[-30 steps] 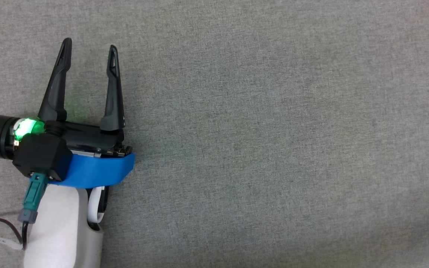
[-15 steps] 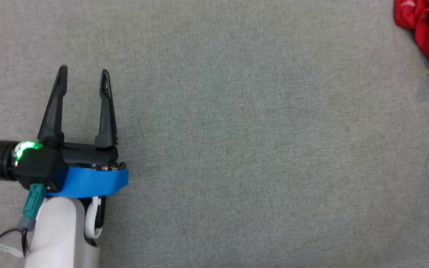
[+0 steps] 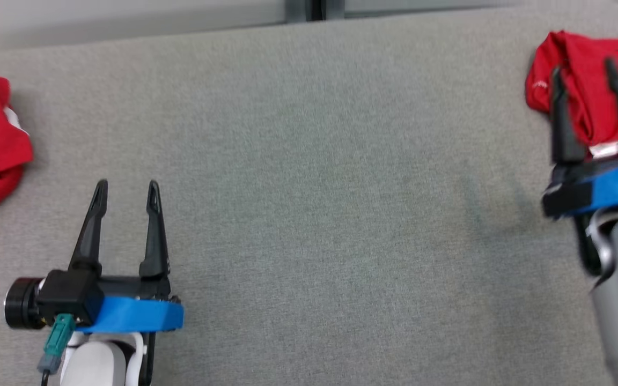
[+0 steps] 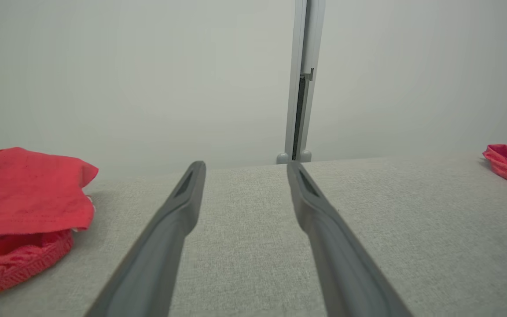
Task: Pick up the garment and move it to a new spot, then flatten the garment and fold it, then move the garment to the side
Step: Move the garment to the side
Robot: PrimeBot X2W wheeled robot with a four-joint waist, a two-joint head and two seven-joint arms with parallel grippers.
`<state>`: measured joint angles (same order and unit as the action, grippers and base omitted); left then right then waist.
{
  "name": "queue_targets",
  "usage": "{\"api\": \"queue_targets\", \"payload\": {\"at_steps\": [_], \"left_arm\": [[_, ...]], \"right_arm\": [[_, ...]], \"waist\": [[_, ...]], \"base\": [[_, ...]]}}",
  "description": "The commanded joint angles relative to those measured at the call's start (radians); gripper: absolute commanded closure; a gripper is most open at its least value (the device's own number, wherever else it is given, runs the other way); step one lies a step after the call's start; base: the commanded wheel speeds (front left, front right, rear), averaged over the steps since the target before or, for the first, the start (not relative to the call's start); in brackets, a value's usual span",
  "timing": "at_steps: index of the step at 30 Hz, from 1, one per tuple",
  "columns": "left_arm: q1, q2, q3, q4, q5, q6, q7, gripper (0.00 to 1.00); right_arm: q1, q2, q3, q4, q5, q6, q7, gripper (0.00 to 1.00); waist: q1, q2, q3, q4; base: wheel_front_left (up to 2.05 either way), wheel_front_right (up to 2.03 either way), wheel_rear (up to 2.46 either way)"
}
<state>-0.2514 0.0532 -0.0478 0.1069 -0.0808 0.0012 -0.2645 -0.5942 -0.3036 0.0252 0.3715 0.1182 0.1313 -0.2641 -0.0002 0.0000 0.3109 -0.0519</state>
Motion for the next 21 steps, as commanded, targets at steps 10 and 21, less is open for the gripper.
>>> {"api": "queue_targets", "payload": {"at_steps": [10,21], "left_arm": [[0.113,-0.001,0.032,0.022,-0.018,0.0,0.001,0.0],[0.176,-0.001,0.028,0.044,-0.03,-0.001,0.001,0.0]], "right_arm": [[0.312,0.118,0.015,-0.148,0.027,-0.001,0.0,0.0],[0.52,0.202,-0.038,-0.22,0.014,-0.001,0.0,0.0]], "waist": [[0.0002,0.0,-0.146,0.013],[0.0002,0.0,-0.223,0.02]], "base": [[0.0,0.0,0.0],[0.0,0.0,0.0]]}}
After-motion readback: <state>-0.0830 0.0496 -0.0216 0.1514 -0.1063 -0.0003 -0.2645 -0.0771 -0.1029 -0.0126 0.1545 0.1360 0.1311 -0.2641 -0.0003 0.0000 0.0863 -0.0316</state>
